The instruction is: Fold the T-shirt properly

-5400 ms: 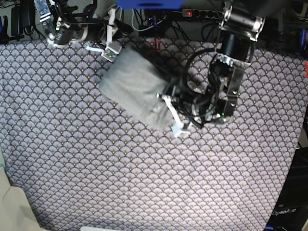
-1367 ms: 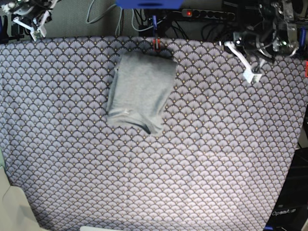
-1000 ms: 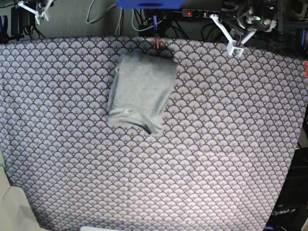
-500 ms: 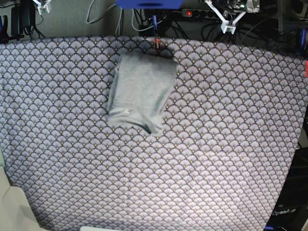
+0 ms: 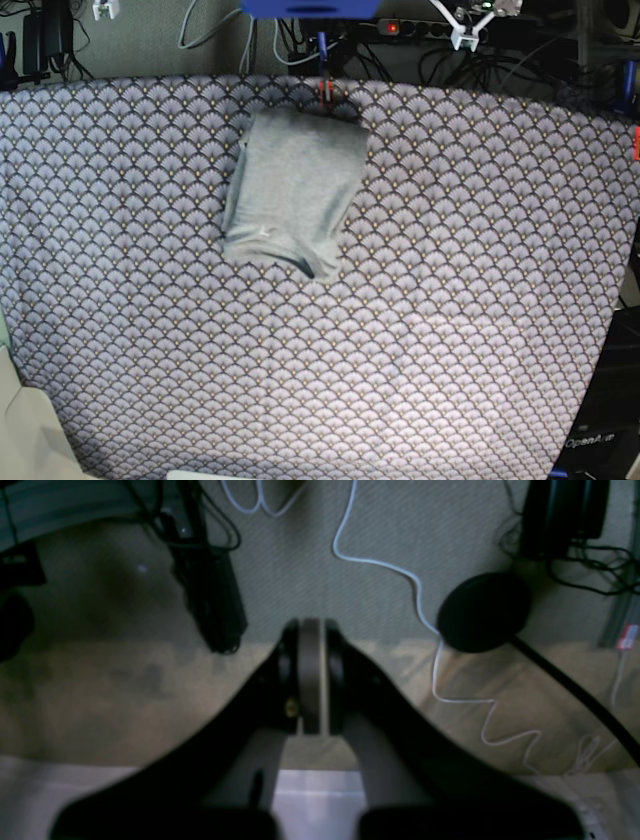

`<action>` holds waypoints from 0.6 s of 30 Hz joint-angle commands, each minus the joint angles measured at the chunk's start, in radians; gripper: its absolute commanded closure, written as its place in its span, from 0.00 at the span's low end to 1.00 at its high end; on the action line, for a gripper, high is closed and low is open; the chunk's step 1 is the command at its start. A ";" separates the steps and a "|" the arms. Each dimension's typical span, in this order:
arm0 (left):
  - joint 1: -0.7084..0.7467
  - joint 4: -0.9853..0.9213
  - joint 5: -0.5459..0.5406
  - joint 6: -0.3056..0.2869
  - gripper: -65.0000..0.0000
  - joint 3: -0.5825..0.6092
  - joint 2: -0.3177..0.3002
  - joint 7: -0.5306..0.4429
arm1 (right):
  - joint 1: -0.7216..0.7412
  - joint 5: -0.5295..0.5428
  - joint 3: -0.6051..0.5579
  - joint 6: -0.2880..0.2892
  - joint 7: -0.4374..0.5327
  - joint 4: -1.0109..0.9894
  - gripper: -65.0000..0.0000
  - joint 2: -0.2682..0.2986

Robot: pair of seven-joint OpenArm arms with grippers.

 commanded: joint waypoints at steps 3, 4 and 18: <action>-0.028 -0.108 -0.003 -0.002 1.00 0.042 -0.003 -0.061 | -0.012 -0.040 0.007 0.004 0.062 -0.042 1.00 0.007; -0.041 -0.147 -0.006 -0.002 1.00 0.058 -0.003 -0.086 | -0.012 -0.047 0.007 0.004 0.081 -0.070 1.00 0.008; -0.280 -0.722 -0.005 -0.002 1.00 0.114 0.078 -0.390 | 0.157 -0.101 -0.019 -0.059 0.214 -0.550 1.00 0.116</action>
